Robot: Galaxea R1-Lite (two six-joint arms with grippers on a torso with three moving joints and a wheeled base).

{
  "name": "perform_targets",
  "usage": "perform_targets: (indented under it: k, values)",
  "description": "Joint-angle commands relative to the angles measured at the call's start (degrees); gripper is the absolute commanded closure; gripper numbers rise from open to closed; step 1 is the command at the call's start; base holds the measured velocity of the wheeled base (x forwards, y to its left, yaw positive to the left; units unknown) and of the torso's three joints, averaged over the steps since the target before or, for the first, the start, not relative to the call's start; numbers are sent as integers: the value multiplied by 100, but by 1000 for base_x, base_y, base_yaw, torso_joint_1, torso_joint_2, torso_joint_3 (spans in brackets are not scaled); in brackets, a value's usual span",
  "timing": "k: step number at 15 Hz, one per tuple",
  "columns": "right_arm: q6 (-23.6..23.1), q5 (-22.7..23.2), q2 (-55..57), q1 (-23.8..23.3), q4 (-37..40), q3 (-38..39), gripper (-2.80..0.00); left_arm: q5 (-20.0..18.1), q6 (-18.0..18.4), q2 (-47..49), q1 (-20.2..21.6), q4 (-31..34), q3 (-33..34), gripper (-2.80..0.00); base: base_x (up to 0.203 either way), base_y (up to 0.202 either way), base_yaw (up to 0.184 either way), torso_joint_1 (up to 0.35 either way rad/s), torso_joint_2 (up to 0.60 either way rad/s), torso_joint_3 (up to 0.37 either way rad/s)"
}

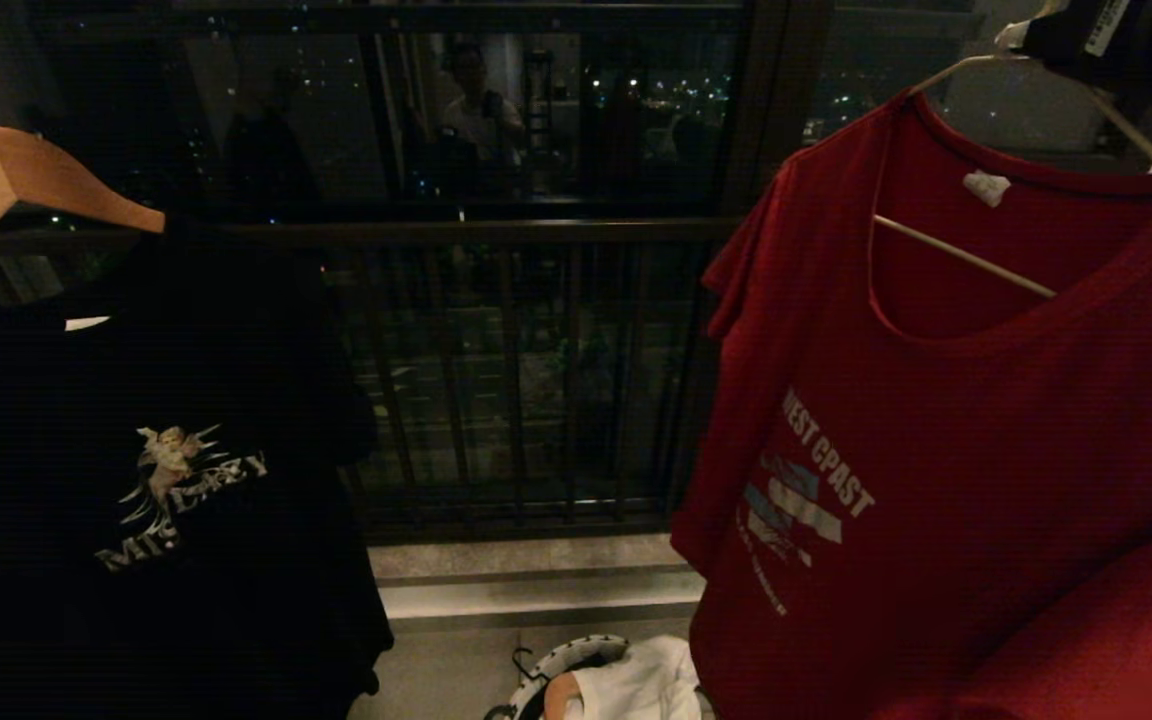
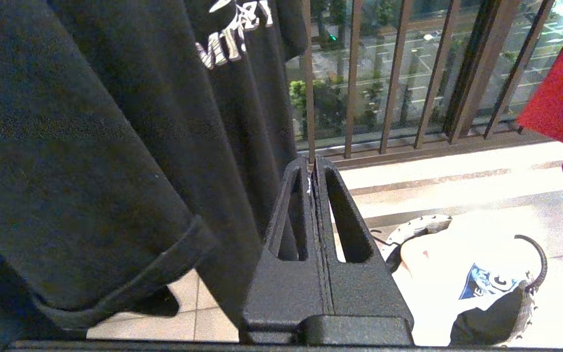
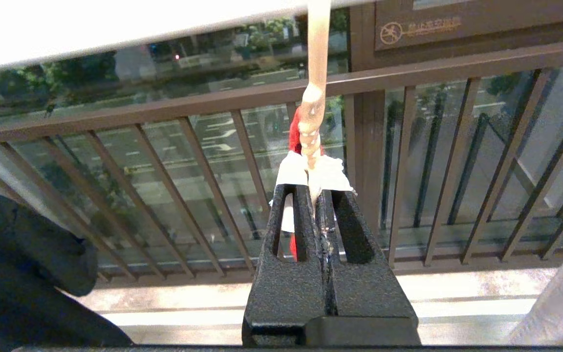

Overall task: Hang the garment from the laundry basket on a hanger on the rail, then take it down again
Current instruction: Take the clothes off the clothes rack

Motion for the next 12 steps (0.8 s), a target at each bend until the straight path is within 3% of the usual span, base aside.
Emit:
perform_targets:
  k: [1,8,12]
  values:
    - [-3,-11,-46,4,5,-15,0,-3,3,7,2,0,18,0,0,0,0,0,0,0]
    - [-82,41,-433,4,22,20,0,-3,3,7,2,0,9,0,0,0,0,0,0,0]
    - [-82,106,-784,47,47,433,0,-3,3,7,2,0,17,0,0,0,0,0,0,0]
